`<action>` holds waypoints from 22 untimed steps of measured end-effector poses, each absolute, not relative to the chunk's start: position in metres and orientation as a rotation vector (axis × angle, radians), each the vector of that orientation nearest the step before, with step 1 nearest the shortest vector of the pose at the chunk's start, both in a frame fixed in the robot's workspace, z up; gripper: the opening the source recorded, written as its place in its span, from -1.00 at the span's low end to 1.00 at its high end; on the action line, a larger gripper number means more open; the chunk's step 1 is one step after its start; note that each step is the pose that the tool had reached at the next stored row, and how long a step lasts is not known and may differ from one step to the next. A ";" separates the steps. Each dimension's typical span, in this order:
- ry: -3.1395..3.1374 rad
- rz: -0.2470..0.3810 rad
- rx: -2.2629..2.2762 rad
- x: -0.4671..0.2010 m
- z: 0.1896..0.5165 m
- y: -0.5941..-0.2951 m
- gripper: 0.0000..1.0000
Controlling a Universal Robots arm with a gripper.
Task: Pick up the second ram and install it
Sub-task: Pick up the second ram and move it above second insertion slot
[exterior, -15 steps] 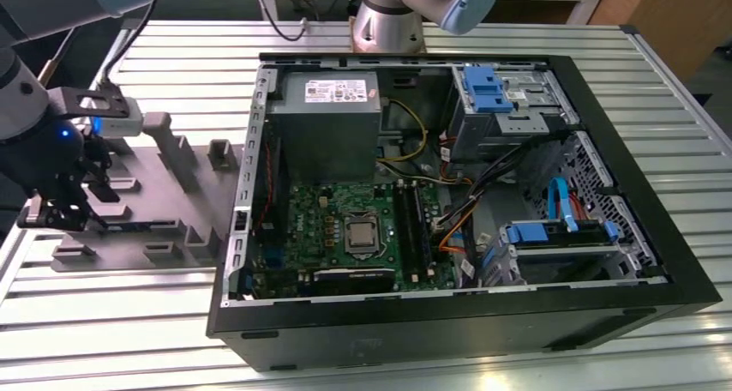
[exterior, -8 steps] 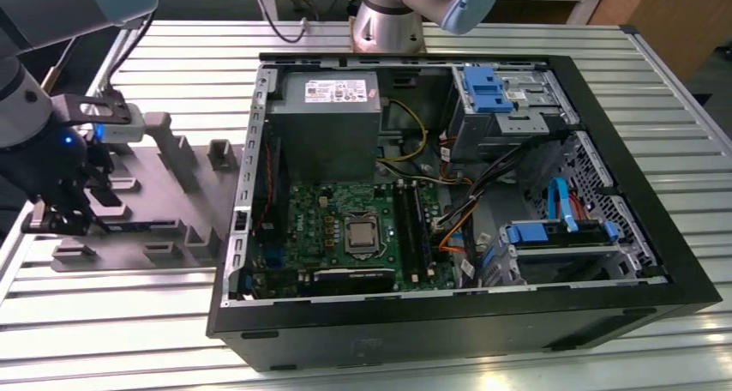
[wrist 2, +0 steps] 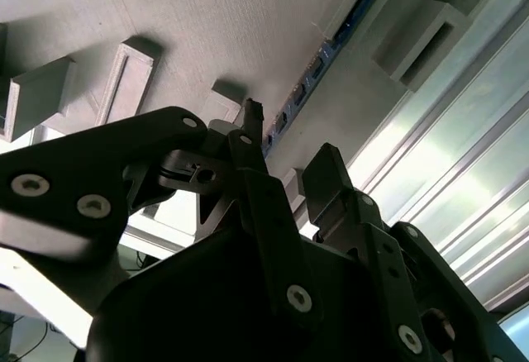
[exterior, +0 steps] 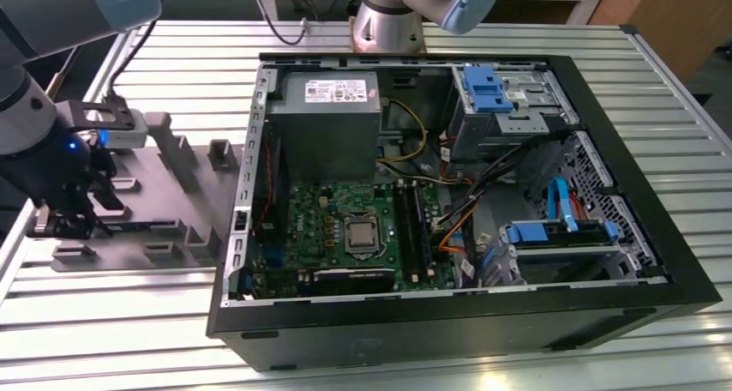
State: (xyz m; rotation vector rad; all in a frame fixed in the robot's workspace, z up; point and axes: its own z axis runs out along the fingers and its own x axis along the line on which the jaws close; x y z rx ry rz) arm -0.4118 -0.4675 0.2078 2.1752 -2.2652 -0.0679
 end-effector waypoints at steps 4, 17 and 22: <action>-2.265 -0.068 2.175 -0.412 0.203 -0.468 -0.06; -2.265 -0.068 2.175 -0.412 0.197 -0.468 -0.22; -2.265 -0.068 2.175 -0.412 0.196 -0.468 -0.22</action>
